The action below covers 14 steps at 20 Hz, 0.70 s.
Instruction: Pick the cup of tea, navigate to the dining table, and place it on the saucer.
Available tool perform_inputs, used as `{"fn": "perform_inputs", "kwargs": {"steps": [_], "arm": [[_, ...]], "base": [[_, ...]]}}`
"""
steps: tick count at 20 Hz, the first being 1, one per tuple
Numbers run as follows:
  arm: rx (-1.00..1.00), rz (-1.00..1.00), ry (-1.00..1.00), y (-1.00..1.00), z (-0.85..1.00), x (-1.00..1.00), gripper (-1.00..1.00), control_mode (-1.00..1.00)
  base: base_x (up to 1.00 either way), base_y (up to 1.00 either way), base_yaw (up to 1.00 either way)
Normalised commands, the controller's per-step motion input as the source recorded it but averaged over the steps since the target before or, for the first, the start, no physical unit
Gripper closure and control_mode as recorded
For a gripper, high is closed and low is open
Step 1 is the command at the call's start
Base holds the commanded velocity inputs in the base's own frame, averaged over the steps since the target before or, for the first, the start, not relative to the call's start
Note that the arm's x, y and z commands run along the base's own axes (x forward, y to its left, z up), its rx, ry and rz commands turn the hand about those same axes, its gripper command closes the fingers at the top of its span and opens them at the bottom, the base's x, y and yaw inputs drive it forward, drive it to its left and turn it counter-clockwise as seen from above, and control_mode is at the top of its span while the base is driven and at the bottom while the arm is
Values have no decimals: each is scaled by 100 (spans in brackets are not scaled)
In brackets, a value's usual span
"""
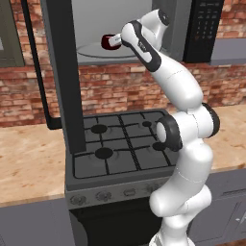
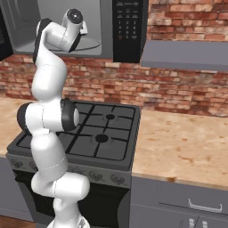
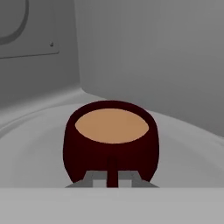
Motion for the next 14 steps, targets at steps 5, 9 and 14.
{"fn": "perform_inputs", "kwargs": {"steps": [5,9,14], "arm": [[0,0,1,2,0,0,100,-100],[0,0,0,0,0,0,100,-100],[0,0,0,0,1,-12,100,-100]], "base": [[0,0,0],[0,0,0],[0,0,0]]}}
